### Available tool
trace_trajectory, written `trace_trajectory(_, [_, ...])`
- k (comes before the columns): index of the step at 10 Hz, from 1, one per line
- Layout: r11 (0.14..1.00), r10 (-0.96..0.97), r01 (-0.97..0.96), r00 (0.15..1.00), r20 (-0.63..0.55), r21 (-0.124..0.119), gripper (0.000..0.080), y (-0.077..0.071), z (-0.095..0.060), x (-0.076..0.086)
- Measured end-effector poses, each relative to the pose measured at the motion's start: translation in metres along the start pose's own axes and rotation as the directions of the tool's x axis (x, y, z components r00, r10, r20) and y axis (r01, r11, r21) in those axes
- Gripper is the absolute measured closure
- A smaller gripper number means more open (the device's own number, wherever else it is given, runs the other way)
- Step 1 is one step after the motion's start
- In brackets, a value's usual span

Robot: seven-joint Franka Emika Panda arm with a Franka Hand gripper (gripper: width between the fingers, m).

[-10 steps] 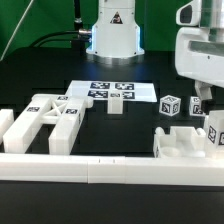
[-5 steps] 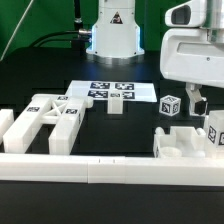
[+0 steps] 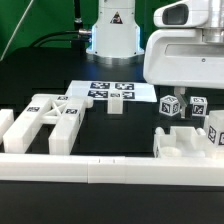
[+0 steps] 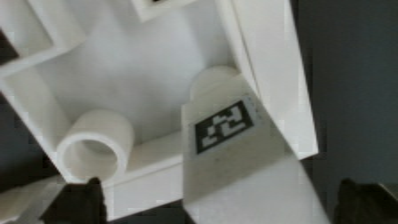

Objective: Assemble chair

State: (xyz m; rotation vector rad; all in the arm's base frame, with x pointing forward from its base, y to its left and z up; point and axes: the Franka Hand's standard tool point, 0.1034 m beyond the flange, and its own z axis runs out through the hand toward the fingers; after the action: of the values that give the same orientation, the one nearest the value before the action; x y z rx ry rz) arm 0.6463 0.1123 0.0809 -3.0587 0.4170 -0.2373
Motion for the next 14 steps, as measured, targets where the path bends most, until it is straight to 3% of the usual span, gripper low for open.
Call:
trace_trajectory(6, [0.973,-0.23,0.23,0.973,-0.002,-0.009,0.0177,-0.0056,0.0004,-0.0019])
trace_trajectory(8, [0.982,-0.19,0.19,0.982,-0.003,-0.009,0.0521,-0.0059,0.0003,-0.0019])
trace_trajectory(10, [0.992,-0.13,0.13,0.992,-0.002,-0.005,0.0516,-0.0063,0.0003,-0.002])
trace_trajectory(14, [0.96,0.281,-0.281,0.96,-0.001,-0.011,0.0516,-0.0067,-0.0003,-0.0042])
